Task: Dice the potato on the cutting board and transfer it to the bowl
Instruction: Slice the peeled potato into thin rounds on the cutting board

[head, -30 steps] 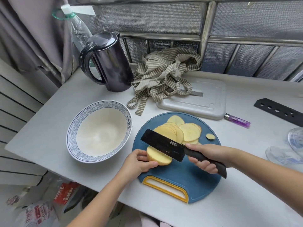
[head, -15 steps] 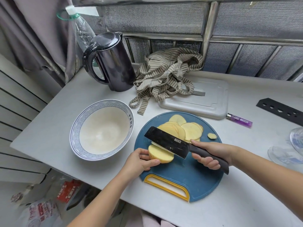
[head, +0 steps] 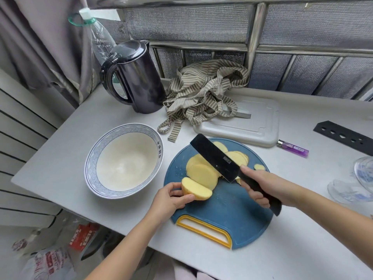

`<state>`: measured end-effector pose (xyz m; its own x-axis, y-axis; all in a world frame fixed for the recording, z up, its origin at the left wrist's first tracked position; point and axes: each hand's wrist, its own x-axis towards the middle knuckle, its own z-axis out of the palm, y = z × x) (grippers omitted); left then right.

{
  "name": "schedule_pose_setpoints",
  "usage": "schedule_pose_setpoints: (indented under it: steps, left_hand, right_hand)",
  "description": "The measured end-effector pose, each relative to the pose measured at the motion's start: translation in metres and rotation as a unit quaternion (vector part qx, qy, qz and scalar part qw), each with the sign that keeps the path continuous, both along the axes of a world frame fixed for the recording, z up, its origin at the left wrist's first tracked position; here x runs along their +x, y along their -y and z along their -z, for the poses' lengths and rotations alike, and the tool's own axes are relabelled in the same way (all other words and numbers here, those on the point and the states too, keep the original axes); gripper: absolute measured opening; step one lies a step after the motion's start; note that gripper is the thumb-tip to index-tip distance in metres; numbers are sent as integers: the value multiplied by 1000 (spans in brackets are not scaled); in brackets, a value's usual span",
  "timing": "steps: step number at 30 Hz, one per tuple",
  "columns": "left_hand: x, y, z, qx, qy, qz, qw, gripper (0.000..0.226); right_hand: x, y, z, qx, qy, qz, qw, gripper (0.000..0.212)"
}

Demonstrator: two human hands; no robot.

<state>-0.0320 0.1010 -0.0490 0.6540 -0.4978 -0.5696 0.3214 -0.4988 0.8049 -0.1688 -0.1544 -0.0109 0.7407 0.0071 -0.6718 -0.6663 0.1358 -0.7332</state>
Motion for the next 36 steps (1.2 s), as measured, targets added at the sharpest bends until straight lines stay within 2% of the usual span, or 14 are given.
schedule_pose_setpoints:
  steps: [2, 5, 8, 13, 19, 24, 30, 34, 36]
  left_hand:
    - [-3, 0, 1, -6, 2, -17, 1000, 49]
    - [-5, 3, 2, -15, -9, -47, 999, 64]
    - [-6, 5, 2, -32, -28, -70, 997, 69]
    - [-11, 9, 1, -63, -76, -98, 990, 78]
    - [-14, 10, -3, -57, -88, -121, 987, 61]
    - [-7, 15, -7, -24, -79, -119, 989, 78]
    - [0, 15, -7, -5, -97, -98, 990, 79]
    - [3, 13, -5, -2, -100, -83, 992, 56]
    - [3, 13, -6, -5, -98, -80, 992, 55]
  right_hand:
    - [-4, -20, -10, -147, 64, -46, 986, 52]
    - [-14, -43, -14, -342, 131, -142, 920, 55]
    - [-21, -51, -6, -416, 109, -181, 885, 51]
    - [-21, -56, 2, -432, 90, -201, 875, 48]
    - [-10, -66, -2, -403, 105, -204, 886, 48]
    - [-8, -61, -12, -378, 107, -177, 902, 54]
    - [-24, -64, -27, -425, 113, -174, 881, 51]
    - [-27, -69, -31, -461, 121, -196, 857, 49]
    - [-29, -70, -33, -467, 125, -198, 852, 50]
